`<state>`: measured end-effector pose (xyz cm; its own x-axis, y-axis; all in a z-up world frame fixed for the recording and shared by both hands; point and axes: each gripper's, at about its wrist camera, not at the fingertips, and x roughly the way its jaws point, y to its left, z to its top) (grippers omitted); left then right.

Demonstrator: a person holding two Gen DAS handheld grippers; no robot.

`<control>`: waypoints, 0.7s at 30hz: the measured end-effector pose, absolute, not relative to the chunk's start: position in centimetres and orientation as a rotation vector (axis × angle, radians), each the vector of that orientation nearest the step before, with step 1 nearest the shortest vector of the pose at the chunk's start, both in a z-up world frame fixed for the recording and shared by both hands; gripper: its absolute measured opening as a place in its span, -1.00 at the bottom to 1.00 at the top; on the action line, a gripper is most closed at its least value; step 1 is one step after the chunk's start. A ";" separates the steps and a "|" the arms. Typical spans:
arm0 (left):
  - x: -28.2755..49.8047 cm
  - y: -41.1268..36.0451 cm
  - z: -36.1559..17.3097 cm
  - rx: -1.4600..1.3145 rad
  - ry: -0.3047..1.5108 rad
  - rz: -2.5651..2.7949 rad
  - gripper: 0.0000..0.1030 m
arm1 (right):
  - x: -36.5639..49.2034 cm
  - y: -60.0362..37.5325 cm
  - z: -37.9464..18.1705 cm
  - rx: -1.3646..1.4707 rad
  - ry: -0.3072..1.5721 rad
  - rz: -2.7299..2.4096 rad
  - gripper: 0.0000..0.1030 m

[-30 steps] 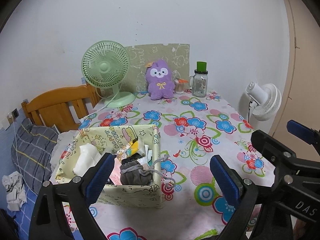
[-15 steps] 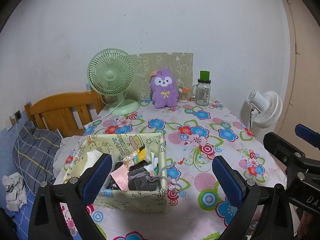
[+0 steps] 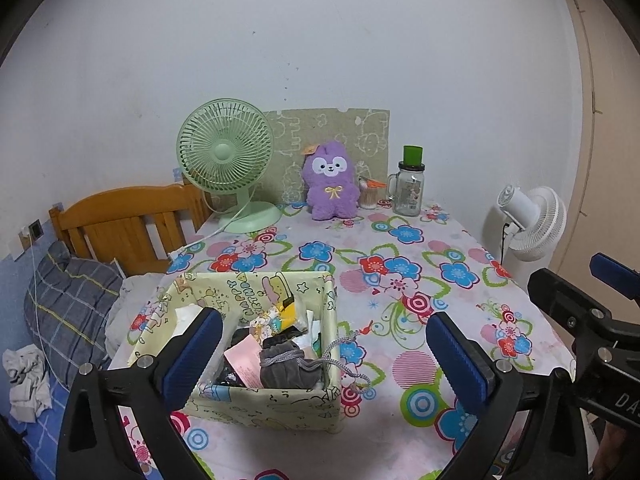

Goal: Organize soft objects

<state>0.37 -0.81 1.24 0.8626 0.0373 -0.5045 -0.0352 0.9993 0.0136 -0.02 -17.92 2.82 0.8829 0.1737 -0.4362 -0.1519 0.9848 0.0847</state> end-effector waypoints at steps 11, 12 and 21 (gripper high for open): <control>0.4 -0.8 1.3 0.001 0.527 0.036 0.99 | 0.1 -18.0 2.8 0.049 0.456 0.160 0.88; 0.5 -0.9 1.3 0.000 0.527 0.035 0.99 | 0.2 -17.9 2.8 0.049 0.455 0.161 0.88; 0.5 -0.9 1.3 0.000 0.529 0.037 0.99 | 0.4 -18.0 2.8 0.052 0.455 0.160 0.88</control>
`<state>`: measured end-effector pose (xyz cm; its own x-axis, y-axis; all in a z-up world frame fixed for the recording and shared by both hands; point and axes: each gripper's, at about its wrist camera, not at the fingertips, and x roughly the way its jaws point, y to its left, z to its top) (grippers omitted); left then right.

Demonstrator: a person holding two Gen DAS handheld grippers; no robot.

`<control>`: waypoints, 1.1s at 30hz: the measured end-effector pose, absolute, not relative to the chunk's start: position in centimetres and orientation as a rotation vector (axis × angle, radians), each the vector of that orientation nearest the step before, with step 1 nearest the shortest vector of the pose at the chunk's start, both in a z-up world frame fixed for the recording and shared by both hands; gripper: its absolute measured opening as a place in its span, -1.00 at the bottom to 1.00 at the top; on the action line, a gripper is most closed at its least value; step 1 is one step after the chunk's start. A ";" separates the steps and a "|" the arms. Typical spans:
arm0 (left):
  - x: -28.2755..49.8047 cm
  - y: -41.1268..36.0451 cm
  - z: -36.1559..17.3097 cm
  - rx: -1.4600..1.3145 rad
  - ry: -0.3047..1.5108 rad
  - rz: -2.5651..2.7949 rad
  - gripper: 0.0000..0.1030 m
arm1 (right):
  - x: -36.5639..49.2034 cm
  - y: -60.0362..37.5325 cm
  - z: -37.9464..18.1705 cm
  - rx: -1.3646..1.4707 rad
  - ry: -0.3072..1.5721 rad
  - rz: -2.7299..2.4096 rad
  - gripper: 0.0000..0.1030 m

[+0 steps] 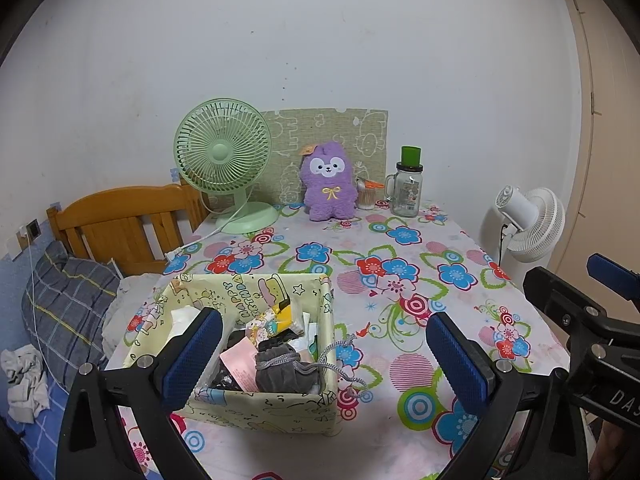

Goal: Organize soft objects

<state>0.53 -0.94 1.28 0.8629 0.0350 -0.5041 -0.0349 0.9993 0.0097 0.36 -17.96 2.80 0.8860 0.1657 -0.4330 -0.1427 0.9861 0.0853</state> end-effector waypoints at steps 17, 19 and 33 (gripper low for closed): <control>0.8 -1.0 1.2 -0.002 0.530 0.041 0.99 | 0.4 -18.0 2.8 0.039 0.444 0.153 0.89; 0.8 -1.0 1.2 -0.003 0.529 0.041 0.99 | 0.3 -18.0 2.8 0.041 0.444 0.153 0.89; 0.9 -1.0 1.2 -0.004 0.530 0.043 0.99 | 0.4 -18.0 2.8 0.039 0.443 0.151 0.89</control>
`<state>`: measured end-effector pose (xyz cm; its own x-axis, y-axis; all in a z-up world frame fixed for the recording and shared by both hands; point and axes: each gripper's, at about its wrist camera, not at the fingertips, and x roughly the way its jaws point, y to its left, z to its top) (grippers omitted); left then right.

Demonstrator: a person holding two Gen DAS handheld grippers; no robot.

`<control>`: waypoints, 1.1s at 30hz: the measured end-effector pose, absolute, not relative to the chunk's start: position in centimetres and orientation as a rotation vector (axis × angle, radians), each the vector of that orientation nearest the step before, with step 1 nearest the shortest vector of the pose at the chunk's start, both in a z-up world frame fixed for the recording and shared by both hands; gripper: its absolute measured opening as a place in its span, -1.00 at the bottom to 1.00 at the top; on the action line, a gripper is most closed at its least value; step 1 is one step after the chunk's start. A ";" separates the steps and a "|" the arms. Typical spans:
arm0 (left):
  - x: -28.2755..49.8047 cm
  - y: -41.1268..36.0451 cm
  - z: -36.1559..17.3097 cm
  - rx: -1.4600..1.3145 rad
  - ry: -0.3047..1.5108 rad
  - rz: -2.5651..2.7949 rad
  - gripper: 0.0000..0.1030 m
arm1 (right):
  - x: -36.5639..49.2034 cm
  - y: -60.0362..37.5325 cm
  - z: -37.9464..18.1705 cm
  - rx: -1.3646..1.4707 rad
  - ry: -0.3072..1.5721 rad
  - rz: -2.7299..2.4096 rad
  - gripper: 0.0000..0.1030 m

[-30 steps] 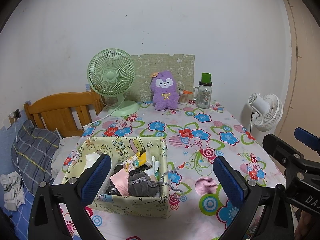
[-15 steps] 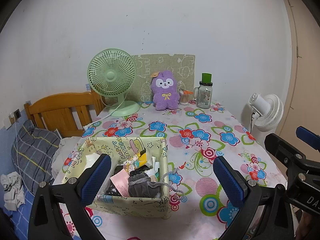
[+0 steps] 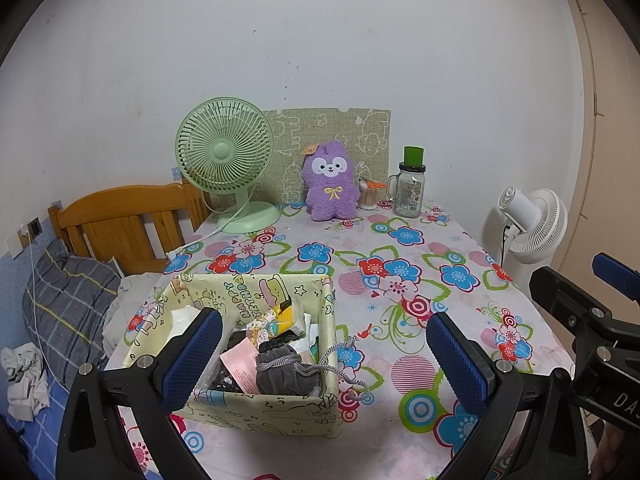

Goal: Organize soft objects

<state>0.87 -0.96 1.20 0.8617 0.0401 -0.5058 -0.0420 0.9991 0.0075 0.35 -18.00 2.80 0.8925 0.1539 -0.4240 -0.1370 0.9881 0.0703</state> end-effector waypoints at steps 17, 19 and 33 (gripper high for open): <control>0.9 -0.8 1.3 -0.009 0.529 0.048 0.99 | 0.3 -17.9 2.9 0.045 0.438 0.153 0.89; 0.9 -0.8 1.3 -0.008 0.527 0.048 0.99 | 0.3 -18.0 2.9 0.046 0.438 0.154 0.89; 0.7 -1.0 1.6 -0.008 0.525 0.050 0.99 | 0.3 -17.9 3.0 0.053 0.432 0.156 0.89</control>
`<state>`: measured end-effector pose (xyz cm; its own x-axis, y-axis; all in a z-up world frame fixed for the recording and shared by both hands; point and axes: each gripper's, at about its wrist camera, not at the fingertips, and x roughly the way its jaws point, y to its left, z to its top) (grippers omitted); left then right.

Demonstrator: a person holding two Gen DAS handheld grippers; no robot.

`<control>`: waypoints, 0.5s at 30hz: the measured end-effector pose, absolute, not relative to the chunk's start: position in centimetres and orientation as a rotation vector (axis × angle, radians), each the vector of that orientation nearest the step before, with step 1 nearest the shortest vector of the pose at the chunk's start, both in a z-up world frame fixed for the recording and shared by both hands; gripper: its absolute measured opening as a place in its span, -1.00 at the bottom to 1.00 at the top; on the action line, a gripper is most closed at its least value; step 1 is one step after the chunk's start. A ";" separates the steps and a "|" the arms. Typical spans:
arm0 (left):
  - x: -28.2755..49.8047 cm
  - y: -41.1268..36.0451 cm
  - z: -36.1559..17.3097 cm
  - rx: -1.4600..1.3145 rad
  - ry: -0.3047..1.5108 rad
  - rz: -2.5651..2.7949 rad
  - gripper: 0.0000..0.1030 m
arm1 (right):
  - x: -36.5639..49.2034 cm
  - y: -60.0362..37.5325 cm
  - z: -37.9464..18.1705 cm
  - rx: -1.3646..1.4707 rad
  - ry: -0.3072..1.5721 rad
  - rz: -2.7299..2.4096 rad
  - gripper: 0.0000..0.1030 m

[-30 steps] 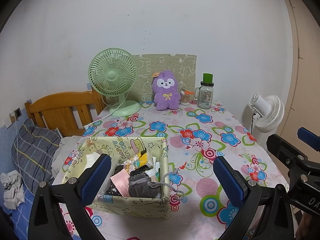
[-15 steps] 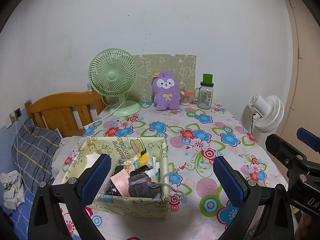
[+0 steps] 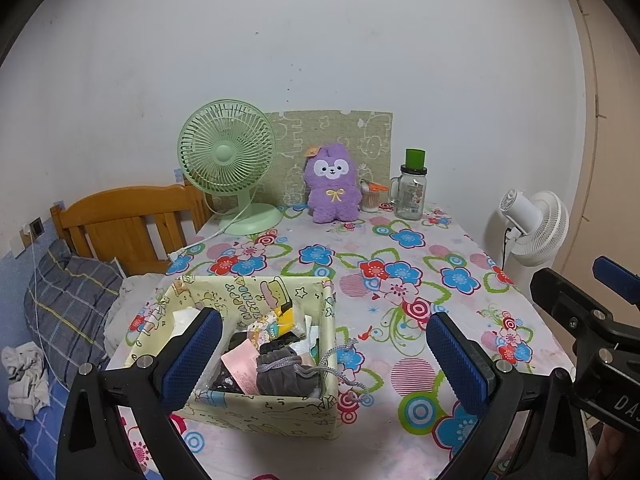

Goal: Organize soft objects

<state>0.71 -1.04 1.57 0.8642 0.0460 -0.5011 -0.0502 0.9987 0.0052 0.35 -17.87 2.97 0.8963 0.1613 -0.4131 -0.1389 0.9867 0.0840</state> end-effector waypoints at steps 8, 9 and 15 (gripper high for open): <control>0.6 -1.1 1.8 -0.013 0.516 0.045 0.99 | 0.0 -18.0 3.2 0.054 0.422 0.156 0.89; 0.5 -1.1 1.8 -0.013 0.515 0.045 0.99 | 0.0 -18.0 3.2 0.055 0.421 0.156 0.89; 0.3 -1.1 1.9 -0.009 0.505 0.056 0.99 | -0.1 -18.1 3.3 0.060 0.418 0.157 0.90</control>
<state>0.31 -1.15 1.95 0.8738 0.0510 -0.4835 -0.0553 0.9985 0.0054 -0.06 -18.07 3.25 0.9019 0.1644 -0.3994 -0.1399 0.9861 0.0902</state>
